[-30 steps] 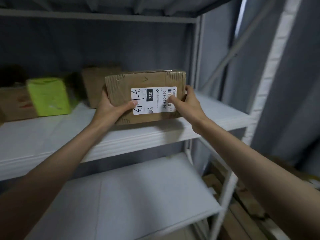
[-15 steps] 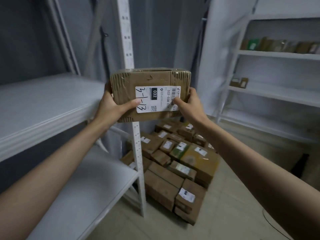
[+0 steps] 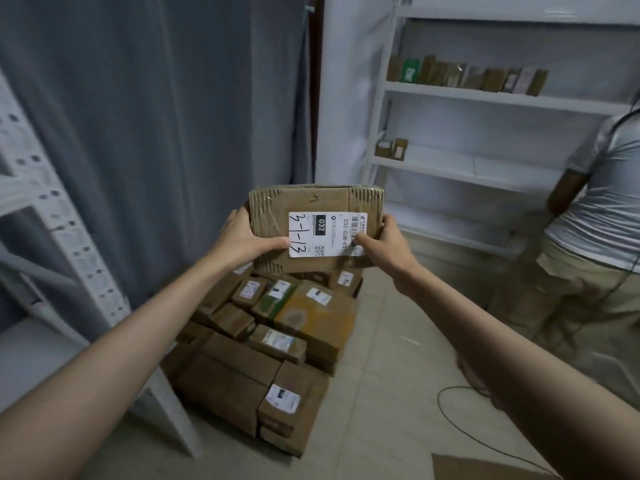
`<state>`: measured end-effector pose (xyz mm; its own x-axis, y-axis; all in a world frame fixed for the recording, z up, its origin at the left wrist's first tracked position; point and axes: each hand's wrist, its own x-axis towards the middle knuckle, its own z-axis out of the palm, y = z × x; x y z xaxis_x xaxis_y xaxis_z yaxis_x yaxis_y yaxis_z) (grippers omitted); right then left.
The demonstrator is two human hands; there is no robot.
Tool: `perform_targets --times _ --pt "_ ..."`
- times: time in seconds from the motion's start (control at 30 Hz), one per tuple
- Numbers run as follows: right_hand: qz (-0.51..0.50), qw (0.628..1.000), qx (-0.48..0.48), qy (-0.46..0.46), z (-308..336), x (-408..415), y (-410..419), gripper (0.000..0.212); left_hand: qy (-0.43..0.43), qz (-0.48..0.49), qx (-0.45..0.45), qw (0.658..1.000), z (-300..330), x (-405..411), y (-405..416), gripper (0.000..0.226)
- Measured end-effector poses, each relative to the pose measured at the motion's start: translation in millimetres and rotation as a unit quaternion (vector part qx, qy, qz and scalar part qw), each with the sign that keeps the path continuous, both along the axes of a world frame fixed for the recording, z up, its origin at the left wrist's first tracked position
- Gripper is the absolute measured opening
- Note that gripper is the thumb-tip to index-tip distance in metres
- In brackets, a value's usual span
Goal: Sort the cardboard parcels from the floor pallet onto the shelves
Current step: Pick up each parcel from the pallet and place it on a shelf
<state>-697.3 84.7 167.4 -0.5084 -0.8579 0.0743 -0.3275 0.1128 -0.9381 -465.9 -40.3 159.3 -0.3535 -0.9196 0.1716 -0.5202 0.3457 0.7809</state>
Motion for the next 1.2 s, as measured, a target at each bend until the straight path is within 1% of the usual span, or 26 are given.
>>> perform_targets --times 0.2,0.37,0.6,0.7,0.8,0.93,1.03,1.1,1.2 --pt "-0.004 0.998 0.055 -0.041 -40 -93 -26 0.049 -0.024 -0.019 0.035 0.999 -30 -97 -20 0.094" --pt "-0.015 0.996 0.084 -0.041 -69 -146 -67 0.046 -0.042 -0.023 0.066 0.997 -51 -151 -60 0.093" --pt "-0.027 0.991 0.117 -0.054 -115 -226 -158 0.046 -0.035 -0.051 0.128 0.99 -97 -237 -158 0.089" --pt "-0.036 0.987 0.139 -0.075 -136 -259 -208 0.042 -0.017 -0.051 0.16 0.986 -121 -275 -206 0.089" --pt "-0.046 0.978 0.187 -0.08 -163 -287 -252 0.05 -0.007 -0.039 0.207 0.978 -151 -304 -248 0.089" --pt "-0.052 0.969 0.228 -0.081 -201 -316 -298 0.054 0.007 -0.051 0.259 0.965 -195 -333 -295 0.078" --pt "-0.054 0.962 0.25 -0.096 -223 -333 -322 0.052 -0.016 -0.059 0.291 0.955 -219 -349 -317 0.071" --pt "-0.051 0.959 0.258 -0.103 -237 -347 -340 0.051 -0.022 -0.044 0.313 0.948 -234 -361 -330 0.071" --pt "-0.043 0.952 0.287 -0.091 -259 -371 -365 0.055 -0.011 -0.022 0.332 0.943 -256 -382 -348 0.065"
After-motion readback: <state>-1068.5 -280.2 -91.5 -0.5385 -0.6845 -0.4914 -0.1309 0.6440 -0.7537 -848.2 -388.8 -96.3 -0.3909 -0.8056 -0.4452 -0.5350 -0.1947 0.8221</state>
